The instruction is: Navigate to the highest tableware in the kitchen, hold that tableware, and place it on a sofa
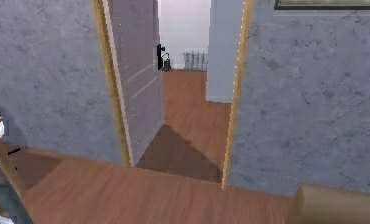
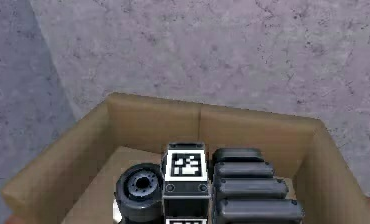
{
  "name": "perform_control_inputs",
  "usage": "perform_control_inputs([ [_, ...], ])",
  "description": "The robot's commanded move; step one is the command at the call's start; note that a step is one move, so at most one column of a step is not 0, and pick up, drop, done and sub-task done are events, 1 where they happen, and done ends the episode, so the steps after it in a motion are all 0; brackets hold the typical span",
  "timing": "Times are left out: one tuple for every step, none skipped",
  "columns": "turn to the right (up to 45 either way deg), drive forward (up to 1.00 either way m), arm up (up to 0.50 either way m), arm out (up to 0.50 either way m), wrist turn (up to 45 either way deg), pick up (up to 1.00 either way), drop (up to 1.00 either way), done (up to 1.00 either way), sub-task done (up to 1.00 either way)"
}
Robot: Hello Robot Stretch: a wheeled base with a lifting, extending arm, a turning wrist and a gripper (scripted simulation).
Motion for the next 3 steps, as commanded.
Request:
perform_control_inputs([
  [-45.0,0.0,0.0,0.0,0.0,0.0,0.0,0.0,0.0],
  [-24.0,0.0,0.0,0.0,0.0,0.0,0.0,0.0,0.0],
  [45.0,0.0,0.0,0.0,0.0,0.0,0.0,0.0,0.0],
])
